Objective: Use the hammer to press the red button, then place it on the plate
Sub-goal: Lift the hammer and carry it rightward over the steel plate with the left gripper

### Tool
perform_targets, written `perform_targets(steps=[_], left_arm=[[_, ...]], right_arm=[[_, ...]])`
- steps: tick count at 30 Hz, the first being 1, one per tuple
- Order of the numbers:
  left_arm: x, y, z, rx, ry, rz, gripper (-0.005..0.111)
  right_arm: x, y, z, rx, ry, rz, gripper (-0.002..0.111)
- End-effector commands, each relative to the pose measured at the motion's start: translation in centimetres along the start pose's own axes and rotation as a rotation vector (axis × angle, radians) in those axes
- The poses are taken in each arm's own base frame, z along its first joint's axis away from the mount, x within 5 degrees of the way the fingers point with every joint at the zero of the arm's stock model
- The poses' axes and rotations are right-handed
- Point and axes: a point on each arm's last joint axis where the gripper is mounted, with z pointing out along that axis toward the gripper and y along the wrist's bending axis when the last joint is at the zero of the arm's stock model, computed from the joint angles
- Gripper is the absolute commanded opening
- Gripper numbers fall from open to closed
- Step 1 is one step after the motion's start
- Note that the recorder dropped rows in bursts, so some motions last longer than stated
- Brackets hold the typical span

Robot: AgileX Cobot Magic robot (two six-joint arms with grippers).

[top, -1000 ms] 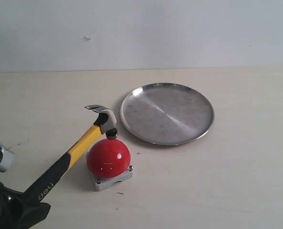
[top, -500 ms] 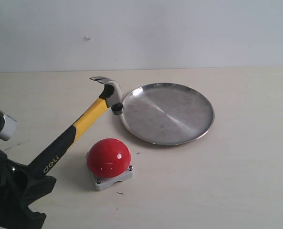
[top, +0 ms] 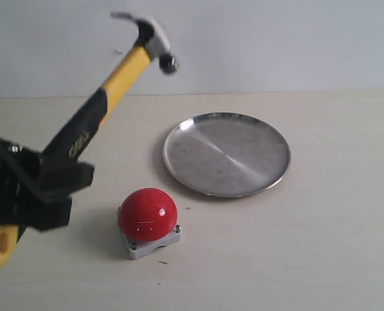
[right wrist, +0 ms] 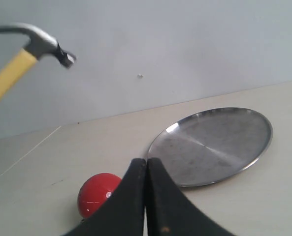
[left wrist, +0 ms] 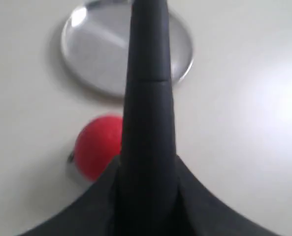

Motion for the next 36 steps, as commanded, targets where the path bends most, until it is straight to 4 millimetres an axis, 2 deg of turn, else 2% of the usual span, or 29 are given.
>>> perform_targets(steps=[1, 3, 6, 8, 11, 19, 26, 29, 32, 36], left_arm=[[-2.8, -1.8, 1.2, 0.166, -0.239, -0.096, 0.0], [-2.7, -2.0, 4.7, 0.207, -0.248, -0.165, 0.0], [-2.8, -1.1, 9.2, 0.231, -0.251, -0.267, 0.0], [-3.5, -0.7, 11.9, 0.265, -0.228, -0.316, 0.0], [-4.9, -0.3, 15.2, 0.408, -0.28, -0.432, 0.0], [-5.6, 0.3, 21.6, 0.446, -0.265, -0.556, 0.0], [-4.8, 0.8, 26.3, 0.527, -0.288, -0.728, 0.0], [-4.0, 1.3, 27.8, 0.494, -0.273, -0.762, 0.0], [-3.4, 1.9, 29.3, 0.389, -0.222, -0.76, 0.0], [-4.7, 1.5, 30.1, 0.228, -0.139, -0.614, 0.0]], right_arm=[[0.0, 0.0, 0.0, -0.004, -0.008, -0.009, 0.0], [0.0, 0.0, 0.0, -0.004, -0.008, -0.009, 0.0], [0.0, 0.0, 0.0, -0.004, -0.008, -0.011, 0.0], [0.0, 0.0, 0.0, -0.004, -0.008, -0.011, 0.0], [0.0, 0.0, 0.0, -0.004, -0.008, -0.011, 0.0], [0.0, 0.0, 0.0, -0.004, -0.008, -0.009, 0.0], [0.0, 0.0, 0.0, -0.004, -0.008, -0.009, 0.0], [0.0, 0.0, 0.0, -0.004, -0.008, -0.009, 0.0], [0.0, 0.0, 0.0, -0.004, -0.008, -0.011, 0.0], [0.0, 0.0, 0.0, -0.004, -0.008, -0.011, 0.0]])
